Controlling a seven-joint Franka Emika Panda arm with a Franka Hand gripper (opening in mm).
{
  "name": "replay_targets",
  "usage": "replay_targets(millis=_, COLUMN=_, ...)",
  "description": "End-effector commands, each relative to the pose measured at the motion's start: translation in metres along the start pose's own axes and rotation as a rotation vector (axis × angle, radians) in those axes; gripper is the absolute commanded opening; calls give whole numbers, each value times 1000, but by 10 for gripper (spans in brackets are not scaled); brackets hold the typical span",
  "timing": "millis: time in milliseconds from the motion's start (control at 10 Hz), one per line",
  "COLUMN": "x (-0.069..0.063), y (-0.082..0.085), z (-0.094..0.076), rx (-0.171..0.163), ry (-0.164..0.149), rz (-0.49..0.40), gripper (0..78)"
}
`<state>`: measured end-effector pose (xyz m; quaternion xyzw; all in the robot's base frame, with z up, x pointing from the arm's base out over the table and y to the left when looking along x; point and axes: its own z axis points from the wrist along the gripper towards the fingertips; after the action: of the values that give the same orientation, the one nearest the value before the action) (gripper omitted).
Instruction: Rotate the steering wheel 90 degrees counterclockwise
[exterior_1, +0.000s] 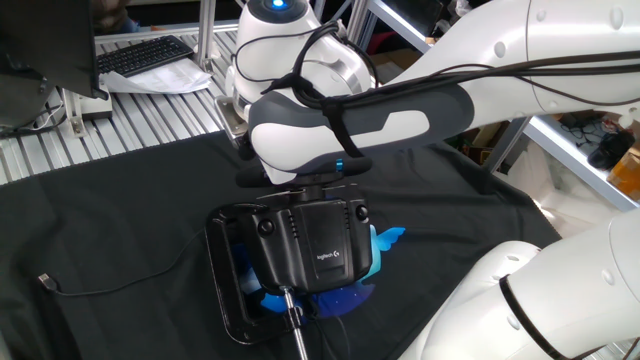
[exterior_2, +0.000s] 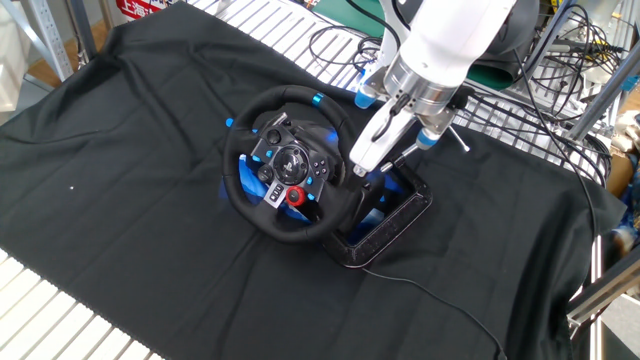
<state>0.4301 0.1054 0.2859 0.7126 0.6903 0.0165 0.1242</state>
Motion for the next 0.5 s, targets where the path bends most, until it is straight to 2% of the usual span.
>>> replay_targets(millis=100, x=2, y=5, z=10, rx=-99, ry=61, rz=265, gripper=775)
replay_targets(millis=500, x=2, y=4, z=11, rx=-97, ry=65, rz=257, gripper=775)
